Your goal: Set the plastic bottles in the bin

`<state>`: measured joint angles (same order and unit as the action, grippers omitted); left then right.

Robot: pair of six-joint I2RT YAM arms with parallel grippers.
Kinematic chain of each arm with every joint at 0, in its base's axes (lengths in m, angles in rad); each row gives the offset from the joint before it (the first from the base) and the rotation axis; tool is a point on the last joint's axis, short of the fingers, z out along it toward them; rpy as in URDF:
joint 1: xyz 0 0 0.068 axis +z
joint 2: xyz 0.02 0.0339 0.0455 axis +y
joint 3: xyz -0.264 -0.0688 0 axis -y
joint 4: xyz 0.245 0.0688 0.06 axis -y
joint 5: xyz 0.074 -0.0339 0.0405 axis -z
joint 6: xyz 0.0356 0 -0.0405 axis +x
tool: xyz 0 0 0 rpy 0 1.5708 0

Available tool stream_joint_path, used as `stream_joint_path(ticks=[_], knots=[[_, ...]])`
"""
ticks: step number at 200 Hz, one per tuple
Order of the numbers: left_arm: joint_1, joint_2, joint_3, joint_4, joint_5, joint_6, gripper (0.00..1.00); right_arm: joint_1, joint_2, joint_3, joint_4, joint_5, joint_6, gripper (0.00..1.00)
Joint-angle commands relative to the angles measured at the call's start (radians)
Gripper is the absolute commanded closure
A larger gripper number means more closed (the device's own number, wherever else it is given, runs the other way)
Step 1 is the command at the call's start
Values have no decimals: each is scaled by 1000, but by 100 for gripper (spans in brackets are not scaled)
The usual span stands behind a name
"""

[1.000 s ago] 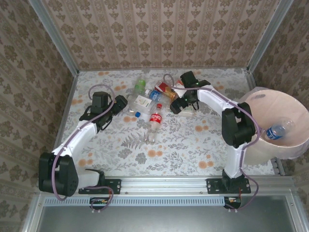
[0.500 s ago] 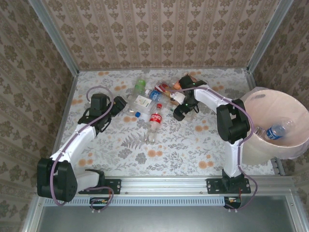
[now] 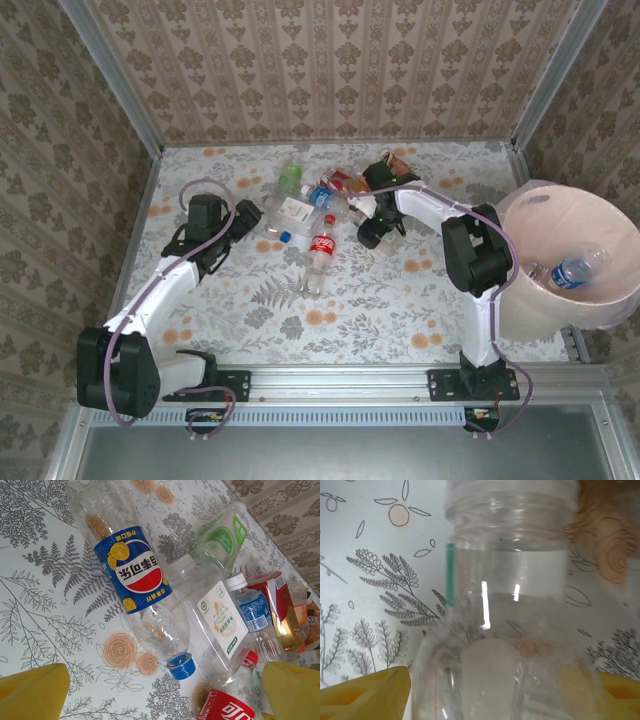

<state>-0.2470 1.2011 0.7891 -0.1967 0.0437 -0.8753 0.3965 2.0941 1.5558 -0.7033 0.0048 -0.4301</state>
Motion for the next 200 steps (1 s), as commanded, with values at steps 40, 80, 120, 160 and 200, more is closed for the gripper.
stream_joint_path(ticks=[40,80,120,160,200], knots=[[6,-9,-16,-8,-5,-8,0,3,13,-2,15,54,66,35],[6,-7,-17,-6,-5,-10,0,3,-75,-48,44,55,79,46],[6,4,-15,2,-2,-11,0,2,-183,-93,29,40,84,50],[6,31,-1,12,19,-11,0,-16,-320,-142,57,0,150,53],[6,54,12,17,24,-20,0,-31,-434,-160,67,-80,215,53]])
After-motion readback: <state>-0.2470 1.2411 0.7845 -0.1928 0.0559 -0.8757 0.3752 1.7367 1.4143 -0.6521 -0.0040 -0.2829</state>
